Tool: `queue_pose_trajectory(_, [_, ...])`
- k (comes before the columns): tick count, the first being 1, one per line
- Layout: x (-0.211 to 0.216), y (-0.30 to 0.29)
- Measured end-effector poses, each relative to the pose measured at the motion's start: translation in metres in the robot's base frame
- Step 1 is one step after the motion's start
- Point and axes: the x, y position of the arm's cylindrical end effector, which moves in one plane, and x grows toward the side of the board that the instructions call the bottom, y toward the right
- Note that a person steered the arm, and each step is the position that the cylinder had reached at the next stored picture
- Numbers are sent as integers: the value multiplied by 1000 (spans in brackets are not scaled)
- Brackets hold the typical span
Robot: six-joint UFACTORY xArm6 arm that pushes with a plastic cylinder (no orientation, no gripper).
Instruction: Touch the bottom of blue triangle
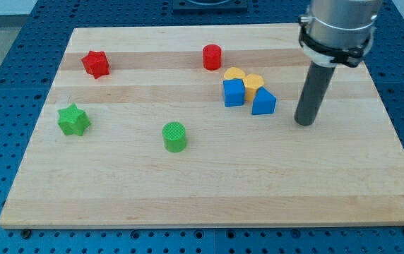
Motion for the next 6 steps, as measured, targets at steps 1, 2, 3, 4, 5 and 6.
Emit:
queue_pose_trajectory(1, [0, -32])
queue_pose_trajectory(2, [-3, -58])
queue_pose_trajectory(3, [-15, -71])
queue_pose_trajectory(4, [-32, -71])
queue_pose_trajectory(5, [-26, -71])
queue_pose_trajectory(6, [-3, -63])
